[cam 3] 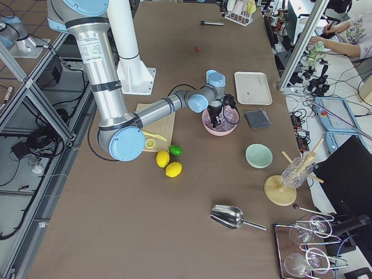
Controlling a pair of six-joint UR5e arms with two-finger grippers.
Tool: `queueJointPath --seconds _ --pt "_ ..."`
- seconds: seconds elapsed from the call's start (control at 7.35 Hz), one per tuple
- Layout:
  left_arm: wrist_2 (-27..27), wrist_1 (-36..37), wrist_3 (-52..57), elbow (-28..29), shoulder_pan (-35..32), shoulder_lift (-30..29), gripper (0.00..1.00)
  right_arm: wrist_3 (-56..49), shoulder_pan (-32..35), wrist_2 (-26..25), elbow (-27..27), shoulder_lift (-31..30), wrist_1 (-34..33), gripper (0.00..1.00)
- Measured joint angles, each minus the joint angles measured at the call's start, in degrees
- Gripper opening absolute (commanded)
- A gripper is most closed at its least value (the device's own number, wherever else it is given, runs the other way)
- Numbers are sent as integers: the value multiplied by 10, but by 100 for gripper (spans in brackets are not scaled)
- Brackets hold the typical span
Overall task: Mash ice and strawberries in cup
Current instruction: 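Carry the ice cube with the right gripper over the blue cup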
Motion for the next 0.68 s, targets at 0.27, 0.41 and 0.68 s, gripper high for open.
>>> queueJointPath --seconds 0.27,0.41,0.68 --pt "0 0 1 1 0 0 98 0 14 8 19 4 -6 0" --pt "0 0 2 3 0 0 98 1 33 26 34 15 -25 0" --pt "0 -4 2 4 0 3 98 2 60 54 59 96 -140 0"
